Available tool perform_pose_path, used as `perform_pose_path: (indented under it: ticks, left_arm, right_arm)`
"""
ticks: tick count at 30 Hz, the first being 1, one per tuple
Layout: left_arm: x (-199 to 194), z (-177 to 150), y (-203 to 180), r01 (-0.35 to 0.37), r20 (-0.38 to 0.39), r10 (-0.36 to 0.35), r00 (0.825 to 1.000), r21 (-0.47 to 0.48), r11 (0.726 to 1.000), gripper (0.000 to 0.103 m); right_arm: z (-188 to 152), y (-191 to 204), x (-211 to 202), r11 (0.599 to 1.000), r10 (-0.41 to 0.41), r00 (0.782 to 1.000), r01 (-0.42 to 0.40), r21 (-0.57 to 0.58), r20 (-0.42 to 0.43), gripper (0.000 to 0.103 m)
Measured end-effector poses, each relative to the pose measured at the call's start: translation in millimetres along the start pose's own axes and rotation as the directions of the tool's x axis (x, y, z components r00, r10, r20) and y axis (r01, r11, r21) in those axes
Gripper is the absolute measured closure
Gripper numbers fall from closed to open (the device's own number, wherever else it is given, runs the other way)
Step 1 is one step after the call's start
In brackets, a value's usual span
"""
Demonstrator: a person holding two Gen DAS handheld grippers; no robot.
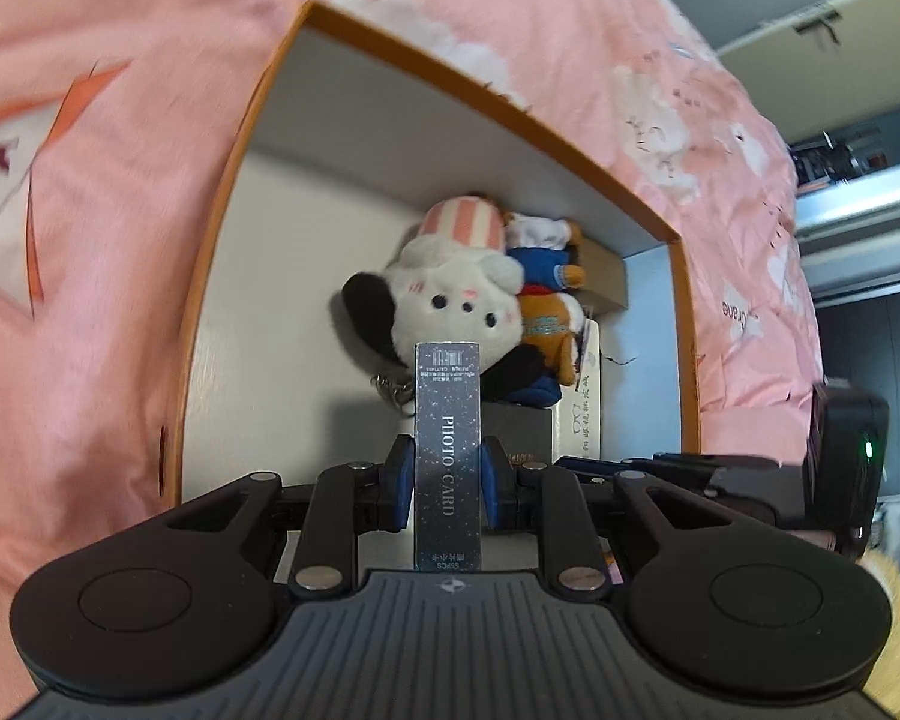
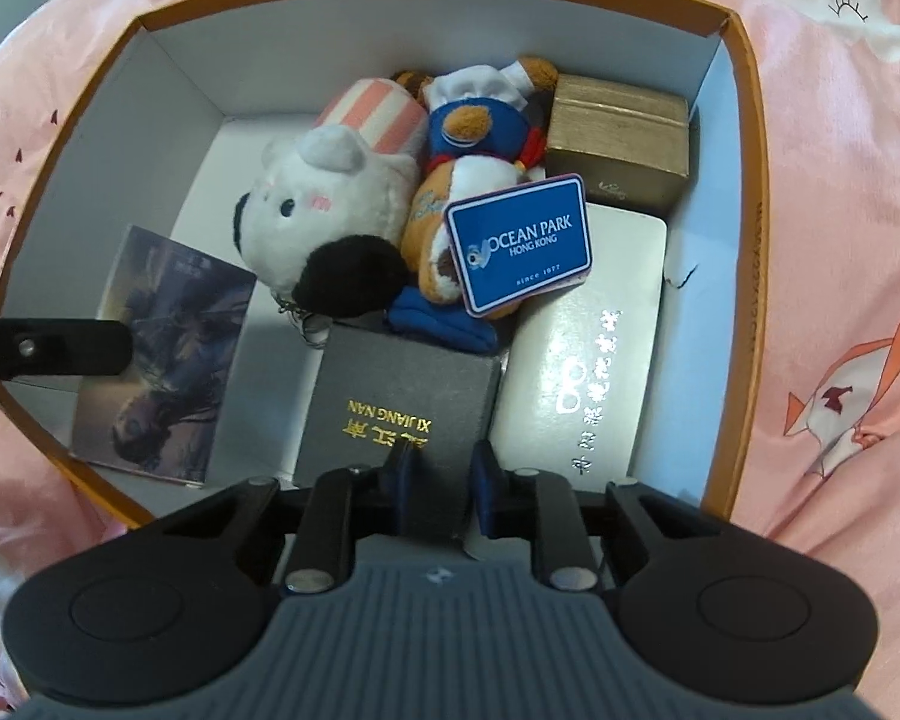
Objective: Organize objects
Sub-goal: 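Lower the dark grey box into the orange box and open the right tool, then lower the photo card beside the dark grey box and open the left tool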
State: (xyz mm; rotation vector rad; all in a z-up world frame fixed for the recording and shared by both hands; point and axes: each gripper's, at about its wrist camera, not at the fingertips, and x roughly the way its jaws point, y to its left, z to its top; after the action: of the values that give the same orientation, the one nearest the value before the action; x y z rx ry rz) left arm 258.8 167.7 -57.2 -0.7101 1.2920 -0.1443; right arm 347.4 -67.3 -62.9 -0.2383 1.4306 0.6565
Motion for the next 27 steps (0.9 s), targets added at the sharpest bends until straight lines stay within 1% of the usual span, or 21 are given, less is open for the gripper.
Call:
perform_pose_path:
  ticks: [4,8,12,14,16,17,20,22,25,27]
  left_arm:
    - [10,10,4,-0.009,-0.073,0.005,0.997,-0.049,0.999,0.078]
    - [25,12,0,-0.033,-0.116,0.028,0.993,-0.042,0.999,0.078]
    - [42,15,-3,-0.084,-0.16,0.079,0.984,-0.029,0.996,0.078]
    - [52,17,-3,-0.114,-0.183,0.107,0.977,-0.029,0.993,0.078]
    - [59,18,-1,-0.096,-0.206,0.085,0.975,-0.044,0.994,0.078]
    - [61,19,0,-0.078,-0.212,0.066,0.975,-0.051,0.996,0.078]
    - [64,18,2,-0.058,-0.214,0.049,0.976,-0.038,0.998,0.078]
    - [64,18,2,-0.052,-0.218,0.046,0.975,-0.019,0.998,0.078]
    - [65,20,0,-0.074,-0.231,0.073,0.97,0.004,0.997,0.077]
    - [66,19,-6,-0.121,-0.229,0.128,0.965,0.041,0.992,0.075]
  right_arm:
    - [1,-3,-6,1.0,0.008,0.999,-0.009,0.021,0.034,0.078]
    - [0,-4,-10,0.999,0.02,0.998,-0.021,0.03,0.053,0.078]
    - [0,-5,-9,1.0,0.017,0.998,-0.018,0.018,0.055,0.078]
    - [7,-1,-8,1.0,0.012,0.998,-0.012,-0.002,0.059,0.078]
    - [14,0,-10,1.0,0.011,0.998,-0.01,-0.015,0.06,0.078]
    - [14,0,-9,1.0,0.014,0.998,-0.013,-0.018,0.059,0.078]
    - [6,-6,-6,1.0,0.022,0.998,-0.021,-0.019,0.057,0.078]
    - [6,-5,-3,1.0,0.02,0.998,-0.02,-0.018,0.053,0.078]
    - [7,-4,-1,1.0,0.013,0.999,-0.012,-0.015,0.049,0.078]
    - [7,-3,-1,1.0,0.01,0.999,-0.009,-0.019,0.053,0.078]
